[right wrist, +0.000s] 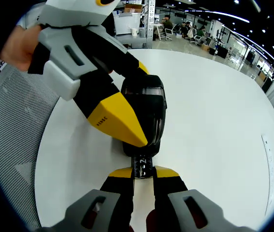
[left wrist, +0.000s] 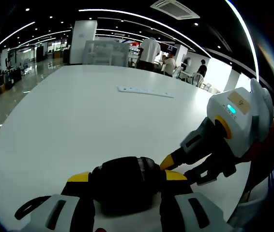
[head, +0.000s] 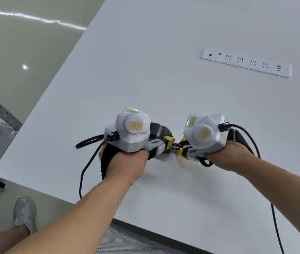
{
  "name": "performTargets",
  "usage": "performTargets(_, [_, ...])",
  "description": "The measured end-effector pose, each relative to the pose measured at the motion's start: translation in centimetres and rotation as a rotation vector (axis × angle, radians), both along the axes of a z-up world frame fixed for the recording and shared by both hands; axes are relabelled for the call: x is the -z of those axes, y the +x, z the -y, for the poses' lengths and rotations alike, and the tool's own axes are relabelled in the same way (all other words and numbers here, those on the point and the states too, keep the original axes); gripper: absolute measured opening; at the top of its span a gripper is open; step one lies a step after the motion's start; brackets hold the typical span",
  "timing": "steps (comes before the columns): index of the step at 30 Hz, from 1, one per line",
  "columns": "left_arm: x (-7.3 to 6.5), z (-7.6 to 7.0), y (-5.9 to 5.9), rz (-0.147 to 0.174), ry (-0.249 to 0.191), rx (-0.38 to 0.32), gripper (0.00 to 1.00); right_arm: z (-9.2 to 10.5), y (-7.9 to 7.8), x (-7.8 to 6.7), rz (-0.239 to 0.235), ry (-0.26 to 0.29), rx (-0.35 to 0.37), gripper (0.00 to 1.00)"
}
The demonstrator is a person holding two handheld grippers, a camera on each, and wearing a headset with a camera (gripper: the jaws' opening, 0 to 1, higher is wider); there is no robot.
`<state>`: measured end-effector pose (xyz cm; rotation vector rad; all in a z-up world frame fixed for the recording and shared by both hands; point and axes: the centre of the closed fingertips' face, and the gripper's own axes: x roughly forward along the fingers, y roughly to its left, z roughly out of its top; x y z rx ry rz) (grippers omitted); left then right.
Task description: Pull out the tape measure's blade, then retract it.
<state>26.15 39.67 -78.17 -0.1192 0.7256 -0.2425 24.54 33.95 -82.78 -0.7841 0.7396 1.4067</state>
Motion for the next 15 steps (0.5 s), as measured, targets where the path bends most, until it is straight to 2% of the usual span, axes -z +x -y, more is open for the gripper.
performTargets(15, [-0.03, -0.06, 0.02, 0.000, -0.016, -0.003, 0.49, -0.34, 0.04, 0.01, 0.003, -0.003, 0.005, 0.11])
